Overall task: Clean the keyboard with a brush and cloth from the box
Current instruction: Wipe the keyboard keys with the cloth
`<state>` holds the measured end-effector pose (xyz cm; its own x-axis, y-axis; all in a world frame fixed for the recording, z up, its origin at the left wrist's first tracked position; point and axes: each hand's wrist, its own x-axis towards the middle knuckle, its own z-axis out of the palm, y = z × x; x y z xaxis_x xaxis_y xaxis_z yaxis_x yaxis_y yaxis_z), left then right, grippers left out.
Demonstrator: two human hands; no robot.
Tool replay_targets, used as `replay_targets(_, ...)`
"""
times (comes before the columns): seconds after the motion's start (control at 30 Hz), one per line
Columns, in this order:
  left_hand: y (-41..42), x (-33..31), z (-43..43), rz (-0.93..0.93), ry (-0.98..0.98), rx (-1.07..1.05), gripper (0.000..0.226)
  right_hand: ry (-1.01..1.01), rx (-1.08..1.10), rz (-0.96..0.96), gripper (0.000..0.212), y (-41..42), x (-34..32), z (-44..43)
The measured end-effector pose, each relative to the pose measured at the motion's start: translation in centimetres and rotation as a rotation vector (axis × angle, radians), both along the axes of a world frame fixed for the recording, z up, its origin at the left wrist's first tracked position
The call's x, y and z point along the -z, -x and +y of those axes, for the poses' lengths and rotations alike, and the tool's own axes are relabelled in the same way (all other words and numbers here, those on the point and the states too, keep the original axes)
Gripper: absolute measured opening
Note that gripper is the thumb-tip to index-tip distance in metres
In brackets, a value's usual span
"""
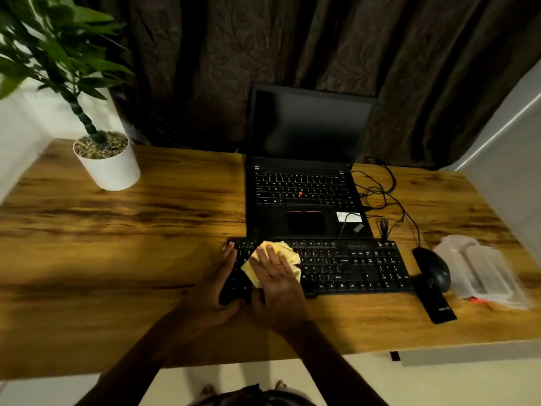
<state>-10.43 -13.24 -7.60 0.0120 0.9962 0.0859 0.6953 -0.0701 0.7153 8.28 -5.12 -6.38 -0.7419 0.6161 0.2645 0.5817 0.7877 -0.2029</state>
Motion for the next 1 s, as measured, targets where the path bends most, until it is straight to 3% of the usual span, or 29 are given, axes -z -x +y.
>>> replay_targets(0.1, -0.1, 0.7, -0.3, 0.143, -0.033, -0.041, 0.094, -0.009, 0.050, -0.077, 0.061, -0.5, -0.4, -0.2)
replay_targets(0.3, -0.7, 0.8, -0.3, 0.279, -0.058, -0.105, 0.091, 0.070, 0.206, -0.008, 0.040, 0.1, -0.6, -0.3)
replay_targets(0.6, -1.1, 0.2, -0.7, 0.268, 0.035, -0.166, 0.092, -0.072, 0.354, 0.041, 0.036, -3.5, -1.0, 2.0)
replay_targets(0.7, -1.1, 0.3, -1.0, 0.248, 0.069, -0.185, 0.091, 0.015, 0.485, 0.033, 0.059, -5.9, -1.3, 2.5)
replay_targets(0.8, -1.1, 0.4, -0.9, 0.234, 0.072, -0.178, 0.090, 0.060, 0.617, 0.009, 0.043, -7.5, -1.4, 3.0)
replay_targets(0.9, -1.1, 0.2, -1.1, 0.240, 0.075, -0.182, 0.090, 0.203, 0.606, 0.106, 0.060, -6.8, -1.8, 2.5)
replay_targets(1.0, -1.3, -0.4, -1.2, 0.243, 0.086, -0.179, 0.090, 0.278, 0.555, 0.190, 0.050, -5.1, -1.1, 2.0)
